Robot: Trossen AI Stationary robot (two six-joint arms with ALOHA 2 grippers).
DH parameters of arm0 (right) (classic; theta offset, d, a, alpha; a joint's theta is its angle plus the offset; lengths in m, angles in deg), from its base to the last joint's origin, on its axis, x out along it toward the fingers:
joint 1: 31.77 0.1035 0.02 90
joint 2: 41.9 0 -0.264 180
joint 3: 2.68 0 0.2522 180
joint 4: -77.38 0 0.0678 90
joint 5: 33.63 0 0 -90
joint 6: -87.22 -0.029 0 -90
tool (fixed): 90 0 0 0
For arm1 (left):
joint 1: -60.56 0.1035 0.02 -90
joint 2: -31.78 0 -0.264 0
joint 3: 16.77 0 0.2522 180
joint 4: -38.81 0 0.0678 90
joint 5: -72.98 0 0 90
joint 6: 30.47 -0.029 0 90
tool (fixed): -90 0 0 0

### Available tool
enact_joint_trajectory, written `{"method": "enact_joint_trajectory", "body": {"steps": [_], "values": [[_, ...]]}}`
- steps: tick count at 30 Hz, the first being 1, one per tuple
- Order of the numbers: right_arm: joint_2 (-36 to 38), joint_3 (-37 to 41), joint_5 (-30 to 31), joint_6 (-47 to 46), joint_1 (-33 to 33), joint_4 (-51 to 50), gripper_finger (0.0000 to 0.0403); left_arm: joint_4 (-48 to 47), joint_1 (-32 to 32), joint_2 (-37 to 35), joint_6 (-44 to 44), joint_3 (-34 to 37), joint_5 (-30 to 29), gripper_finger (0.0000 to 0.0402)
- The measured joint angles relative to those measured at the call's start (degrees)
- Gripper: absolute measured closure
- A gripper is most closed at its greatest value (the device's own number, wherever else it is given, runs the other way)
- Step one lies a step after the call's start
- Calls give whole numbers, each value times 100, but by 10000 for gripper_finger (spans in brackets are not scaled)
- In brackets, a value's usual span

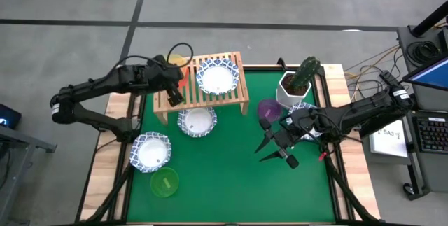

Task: Place and stack bowls onto a shelf
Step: Stack the yellow bowl on top of the red bowl on the shelf

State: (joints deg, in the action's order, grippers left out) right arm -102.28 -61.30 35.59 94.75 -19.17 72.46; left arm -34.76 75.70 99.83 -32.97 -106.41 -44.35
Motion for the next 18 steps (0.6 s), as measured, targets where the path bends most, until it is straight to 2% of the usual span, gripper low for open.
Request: {"method": "enact_joint_trajectory", "body": {"steps": [9, 18], "values": [[0, 0, 0, -1, 0, -2, 268, 439, 154, -35, -2, 546, -9, 401], [-2, 0, -2, -2, 0, -11, 268, 540, 278, -17, -2, 612, -13, 400]]}}
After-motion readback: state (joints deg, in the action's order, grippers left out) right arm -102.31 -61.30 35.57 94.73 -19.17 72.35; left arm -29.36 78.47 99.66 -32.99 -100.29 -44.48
